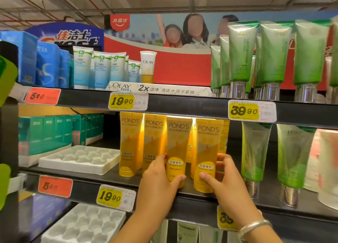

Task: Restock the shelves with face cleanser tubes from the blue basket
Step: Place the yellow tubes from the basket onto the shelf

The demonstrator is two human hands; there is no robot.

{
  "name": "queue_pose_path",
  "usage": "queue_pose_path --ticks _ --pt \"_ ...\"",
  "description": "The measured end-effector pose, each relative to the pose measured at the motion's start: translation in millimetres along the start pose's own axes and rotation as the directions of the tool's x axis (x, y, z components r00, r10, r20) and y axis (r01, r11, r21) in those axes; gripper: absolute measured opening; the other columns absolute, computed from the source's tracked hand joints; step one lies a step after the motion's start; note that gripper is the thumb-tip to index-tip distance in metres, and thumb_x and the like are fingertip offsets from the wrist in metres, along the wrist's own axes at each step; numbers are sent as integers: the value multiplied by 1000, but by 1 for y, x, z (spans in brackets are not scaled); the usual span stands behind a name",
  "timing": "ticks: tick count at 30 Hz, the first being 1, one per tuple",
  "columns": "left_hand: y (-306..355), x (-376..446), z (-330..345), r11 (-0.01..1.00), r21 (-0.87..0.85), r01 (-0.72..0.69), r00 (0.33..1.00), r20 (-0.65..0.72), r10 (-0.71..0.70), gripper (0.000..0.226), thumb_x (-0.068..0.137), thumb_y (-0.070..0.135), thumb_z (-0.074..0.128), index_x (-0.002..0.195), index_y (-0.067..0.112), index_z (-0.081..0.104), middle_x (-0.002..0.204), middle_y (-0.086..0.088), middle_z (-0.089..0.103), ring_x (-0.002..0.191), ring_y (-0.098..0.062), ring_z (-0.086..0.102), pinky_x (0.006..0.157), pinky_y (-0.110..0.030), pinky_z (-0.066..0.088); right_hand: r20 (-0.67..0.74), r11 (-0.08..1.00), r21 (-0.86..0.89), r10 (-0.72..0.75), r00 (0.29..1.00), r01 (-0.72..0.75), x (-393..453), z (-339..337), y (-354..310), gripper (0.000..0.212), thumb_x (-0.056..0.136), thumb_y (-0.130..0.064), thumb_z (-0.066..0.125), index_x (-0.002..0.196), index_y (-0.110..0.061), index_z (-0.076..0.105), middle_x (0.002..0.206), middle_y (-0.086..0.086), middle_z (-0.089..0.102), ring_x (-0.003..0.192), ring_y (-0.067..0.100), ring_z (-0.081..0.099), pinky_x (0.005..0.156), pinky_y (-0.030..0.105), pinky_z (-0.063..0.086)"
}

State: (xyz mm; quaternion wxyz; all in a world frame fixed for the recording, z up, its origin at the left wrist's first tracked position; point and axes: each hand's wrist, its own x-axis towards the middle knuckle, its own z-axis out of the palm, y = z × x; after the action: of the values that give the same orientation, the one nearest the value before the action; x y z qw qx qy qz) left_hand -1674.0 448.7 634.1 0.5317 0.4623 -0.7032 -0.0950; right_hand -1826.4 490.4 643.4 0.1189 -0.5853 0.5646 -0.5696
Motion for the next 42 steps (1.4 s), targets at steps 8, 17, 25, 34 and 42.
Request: queue_pose_path --ticks 8,17,25,34,42 --pt "0 3 5 998 60 18 1000 -11 -17 56 78 43 68 124 21 46 118 4 58 106 -15 56 89 -32 50 -21 998 -59 14 1000 -16 5 10 -3 44 84 -23 65 109 -37 33 104 -15 51 100 8 54 83 23 47" --pt "3 2 13 994 110 3 999 -49 3 61 83 44 62 134 18 41 124 2 56 112 -16 54 87 -25 45 -67 987 -155 40 997 -50 10 9 -6 49 85 -25 64 126 -27 35 121 -3 53 111 15 54 93 32 48" --pt "4 -3 3 998 51 -42 997 -69 45 52 88 33 60 134 19 43 124 2 56 112 -15 53 86 -24 43 -85 991 -135 -9 996 -3 -1 0 -9 41 89 -28 57 127 -30 41 108 -11 55 94 3 54 75 17 47" --pt "-4 -28 -25 915 -402 20 996 92 19 13 83 18 66 81 31 64 72 6 68 68 -10 66 65 -19 54 -61 996 -61 -69 996 65 -39 -24 -30 9 89 -20 57 89 -26 64 88 -5 68 82 10 65 70 21 51" --pt "-53 -95 -10 865 -402 299 847 530 -47 13 83 7 64 80 20 66 64 0 63 61 -8 65 62 -20 50 -64 943 23 332 941 -332 -125 -19 10 12 91 -9 53 84 -14 61 75 5 64 59 5 62 49 10 44"
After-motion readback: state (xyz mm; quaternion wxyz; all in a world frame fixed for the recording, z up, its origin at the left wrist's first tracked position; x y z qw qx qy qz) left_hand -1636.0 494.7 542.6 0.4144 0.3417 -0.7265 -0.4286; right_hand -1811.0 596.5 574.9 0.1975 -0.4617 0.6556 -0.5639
